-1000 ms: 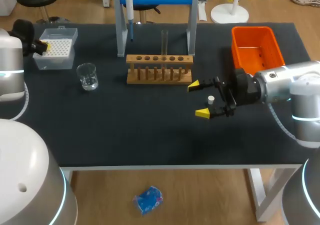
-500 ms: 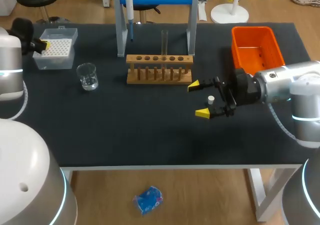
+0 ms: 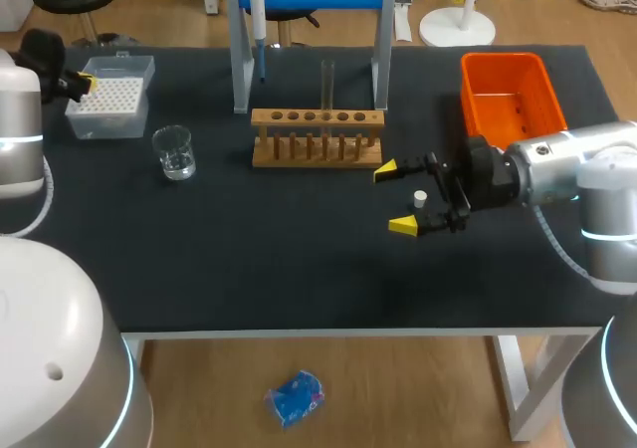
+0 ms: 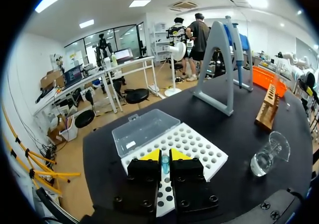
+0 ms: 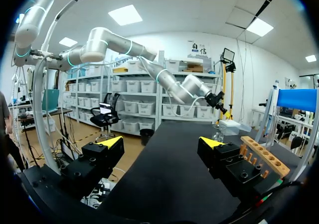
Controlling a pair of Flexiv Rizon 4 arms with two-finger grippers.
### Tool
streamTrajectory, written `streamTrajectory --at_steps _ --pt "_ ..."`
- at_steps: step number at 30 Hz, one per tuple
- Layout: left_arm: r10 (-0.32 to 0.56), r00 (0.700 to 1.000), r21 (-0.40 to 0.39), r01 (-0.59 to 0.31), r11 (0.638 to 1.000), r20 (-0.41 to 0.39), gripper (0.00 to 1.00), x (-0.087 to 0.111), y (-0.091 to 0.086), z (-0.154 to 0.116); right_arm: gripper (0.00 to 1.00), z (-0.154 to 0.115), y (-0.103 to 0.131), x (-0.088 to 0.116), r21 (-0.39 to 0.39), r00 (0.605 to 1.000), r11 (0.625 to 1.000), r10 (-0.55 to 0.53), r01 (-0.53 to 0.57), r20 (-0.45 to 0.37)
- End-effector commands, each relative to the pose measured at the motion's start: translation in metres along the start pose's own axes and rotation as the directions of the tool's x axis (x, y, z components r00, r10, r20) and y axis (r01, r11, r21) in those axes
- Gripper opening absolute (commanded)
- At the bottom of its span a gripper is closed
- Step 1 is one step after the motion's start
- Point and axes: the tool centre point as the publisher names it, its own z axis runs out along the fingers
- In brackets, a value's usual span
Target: Invert the test tube, pick up the pipette, mount the tip to pipette, aspirate from beaker and dispense into the tube, eject the tip, return the pipette, and cap with the stopper.
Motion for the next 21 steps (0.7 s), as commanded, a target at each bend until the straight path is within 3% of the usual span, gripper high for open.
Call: streamTrajectory --at_steps 1,21 --pt "0.003 1.000 -0.001 -0.003 1.000 0.005 0.00 0.002 -0.003 -0.006 1.00 0.000 0.000 0.001 0.001 1.000 1.000 -0.001 0.001 0.001" --pt "0.031 0.999 0.015 -0.031 0.999 0.043 0.00 0.006 -0.028 -0.027 1.00 0.000 0.000 0.001 0.001 1.000 1.000 -0.001 0.001 0.001"
